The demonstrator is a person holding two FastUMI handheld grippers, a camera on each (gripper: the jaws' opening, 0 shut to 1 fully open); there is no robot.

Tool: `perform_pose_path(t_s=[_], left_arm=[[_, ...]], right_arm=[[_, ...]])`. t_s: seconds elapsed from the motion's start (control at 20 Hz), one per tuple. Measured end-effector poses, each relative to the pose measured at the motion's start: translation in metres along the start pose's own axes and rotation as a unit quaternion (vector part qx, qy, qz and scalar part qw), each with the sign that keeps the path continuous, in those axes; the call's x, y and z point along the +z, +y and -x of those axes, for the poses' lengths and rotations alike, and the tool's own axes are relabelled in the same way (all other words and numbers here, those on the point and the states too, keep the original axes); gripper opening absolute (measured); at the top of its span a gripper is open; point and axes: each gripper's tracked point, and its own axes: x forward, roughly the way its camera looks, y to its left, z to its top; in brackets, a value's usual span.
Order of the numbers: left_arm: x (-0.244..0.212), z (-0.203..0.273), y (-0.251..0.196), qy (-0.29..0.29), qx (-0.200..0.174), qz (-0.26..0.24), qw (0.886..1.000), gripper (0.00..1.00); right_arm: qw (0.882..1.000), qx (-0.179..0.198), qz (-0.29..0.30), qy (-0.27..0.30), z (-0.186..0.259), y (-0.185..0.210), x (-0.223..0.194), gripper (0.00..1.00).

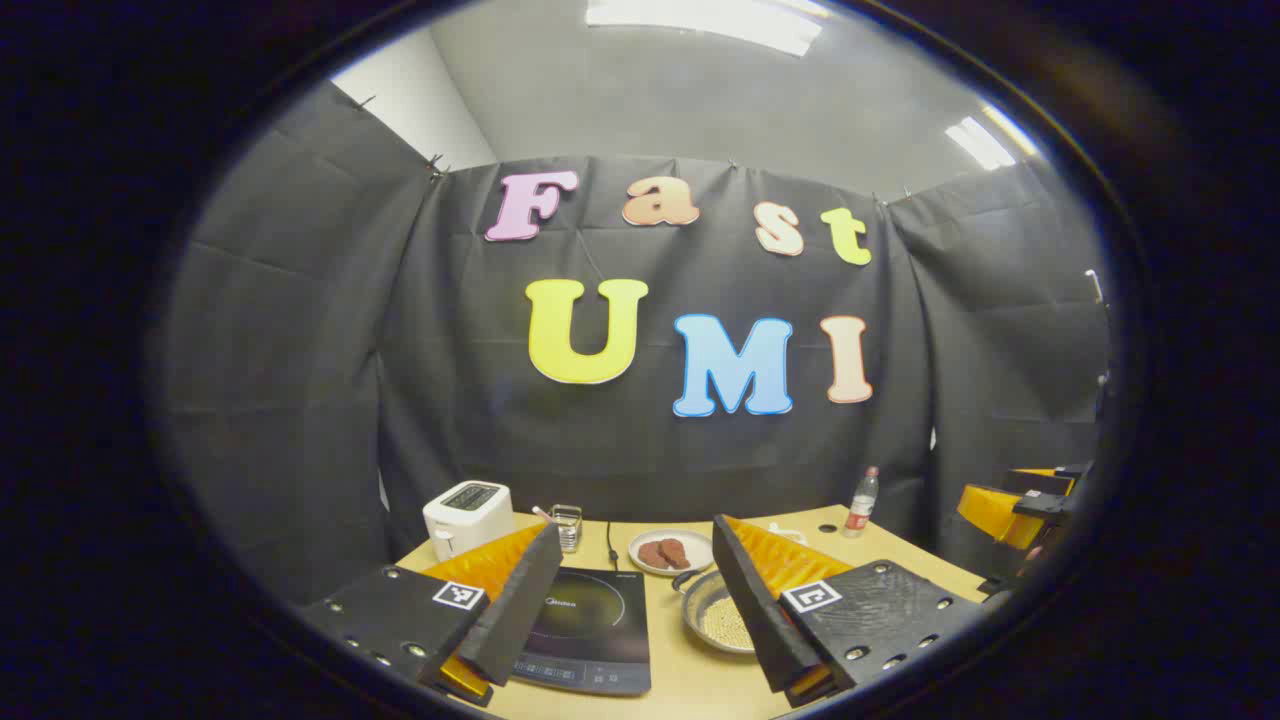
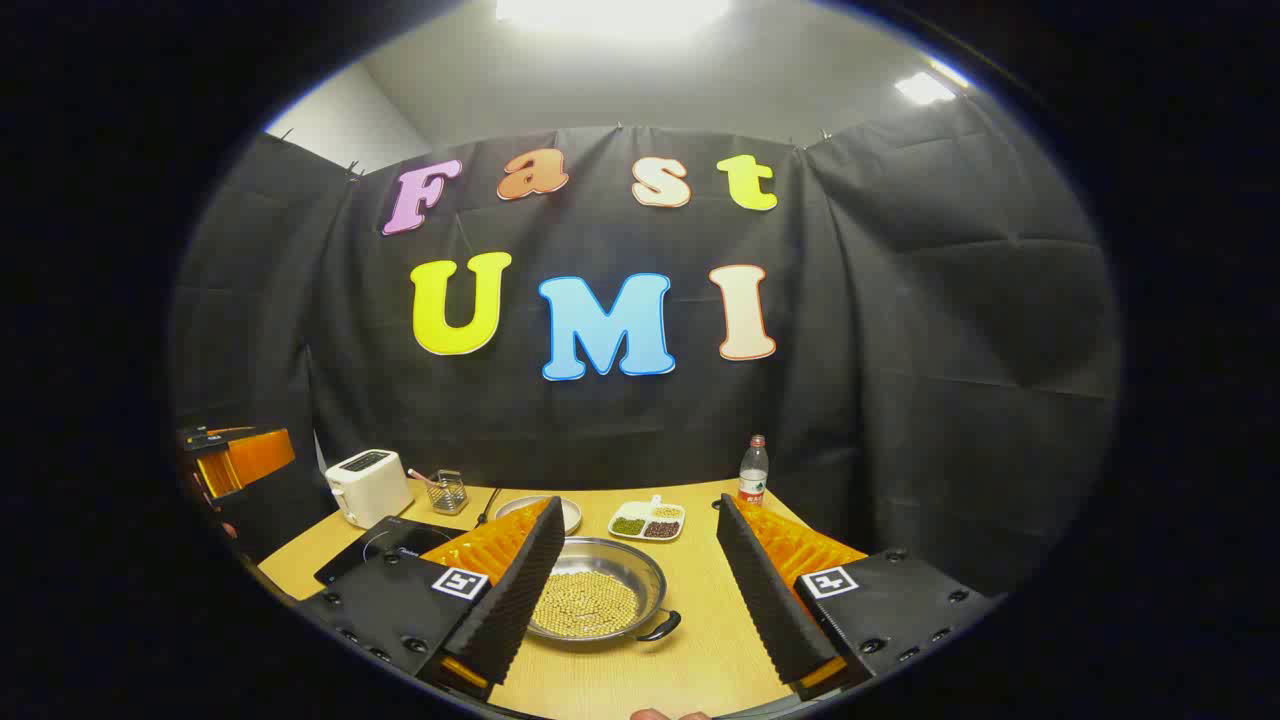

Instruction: First push the handle of the pot to place it horizontally, then grasp the pot with both hands and set it on the induction cooktop.

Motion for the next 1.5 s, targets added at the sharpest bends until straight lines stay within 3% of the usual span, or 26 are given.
perform_pose_path(t_s=[0.15, 0.45, 0.5, 0.7, 1.15, 1.2, 1.35, 1.5], left_arm=[[0.0, 0.001, -0.004, 0.0, -0.007, -0.004, 1.0, 0.88], [0.001, -0.001, -0.007, -0.002, -0.01, -0.005, 1.0, 0.96], [0.0, -0.001, -0.008, -0.001, -0.011, -0.005, 1.0, 0.94], [-0.005, -0.002, -0.003, 0.004, -0.007, -0.003, 1.0, 0.88], [-0.017, -0.007, 0.012, 0.015, 0.012, 0.0, 1.0, 0.87], [-0.018, -0.006, 0.014, 0.016, 0.013, 0.002, 1.0, 0.96], [-0.019, -0.01, 0.017, 0.021, 0.013, 0.006, 1.0, 0.88], [-0.019, -0.012, 0.021, 0.022, 0.014, 0.0, 1.0, 0.87]], right_arm=[[1.0, -0.009, -0.002, -0.004, 0.003, -0.005, 0.002, 0.98], [1.0, -0.015, -0.013, 0.0, 0.005, -0.009, 0.001, 0.97], [1.0, -0.016, -0.013, -0.002, 0.004, -0.009, 0.001, 0.94], [1.0, -0.01, -0.007, 0.001, 0.005, -0.005, -0.001, 0.97], [1.0, 0.005, -0.003, 0.016, -0.006, 0.005, -0.008, 0.97], [1.0, 0.008, -0.002, 0.017, -0.008, 0.007, -0.007, 0.97], [1.0, 0.02, -0.001, 0.022, -0.014, 0.014, -0.005, 0.97], [0.999, 0.031, 0.011, 0.033, -0.026, 0.02, -0.008, 0.97]])
